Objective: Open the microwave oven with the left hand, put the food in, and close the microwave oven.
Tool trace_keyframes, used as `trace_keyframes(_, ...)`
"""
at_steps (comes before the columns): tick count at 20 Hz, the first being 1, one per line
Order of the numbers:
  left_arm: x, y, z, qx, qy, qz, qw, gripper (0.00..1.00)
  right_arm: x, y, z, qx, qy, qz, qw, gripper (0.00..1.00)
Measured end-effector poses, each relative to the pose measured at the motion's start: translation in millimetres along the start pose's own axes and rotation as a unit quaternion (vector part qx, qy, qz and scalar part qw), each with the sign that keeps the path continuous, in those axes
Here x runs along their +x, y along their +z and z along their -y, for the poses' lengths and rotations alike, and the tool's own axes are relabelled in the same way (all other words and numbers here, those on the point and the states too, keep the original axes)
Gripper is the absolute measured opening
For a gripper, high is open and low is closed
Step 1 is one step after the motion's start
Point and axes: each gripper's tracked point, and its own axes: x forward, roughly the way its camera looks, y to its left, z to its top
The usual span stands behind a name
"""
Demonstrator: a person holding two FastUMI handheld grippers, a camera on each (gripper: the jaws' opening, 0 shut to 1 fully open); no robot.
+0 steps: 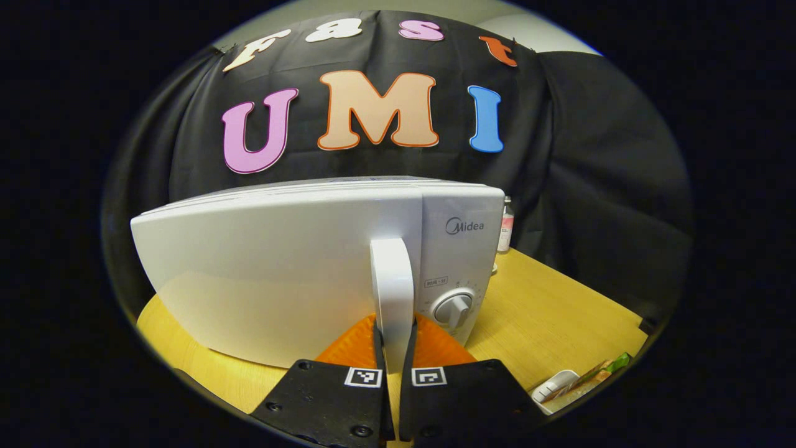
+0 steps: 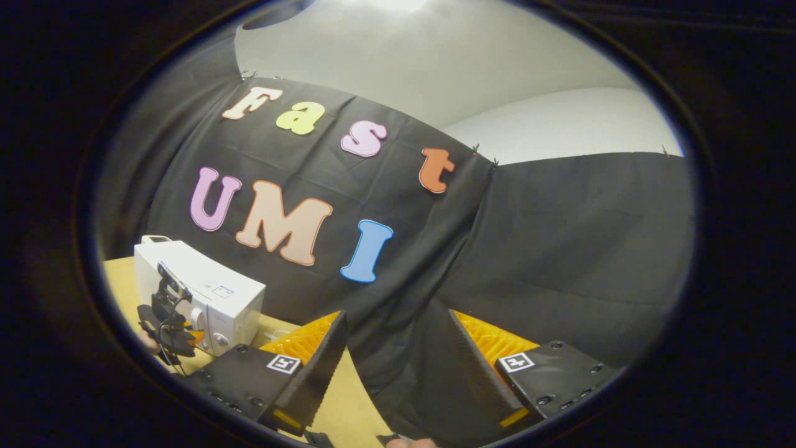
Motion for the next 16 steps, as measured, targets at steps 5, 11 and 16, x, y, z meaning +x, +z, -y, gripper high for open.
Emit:
trace_keyframes(5, -57, -13, 0, 0.012, 0.004, 0.019, 1.000, 0.03, 7, -7, -24, 0.015, 0.021, -0.006, 1.000, 0.97)
trace_keyframes(11, -122, -37, -15, 0.004, -0.006, -0.019, 1.000, 0.03, 7, -4, -69, 0.039, 0.067, -0.001, 0.997, 0.97)
trace_keyframes(16, -179, -56, -42, 0.012, -0.006, -0.044, 0.999, 0.05, -2, -6, -111, 0.076, 0.100, -0.011, 0.992, 0.99)
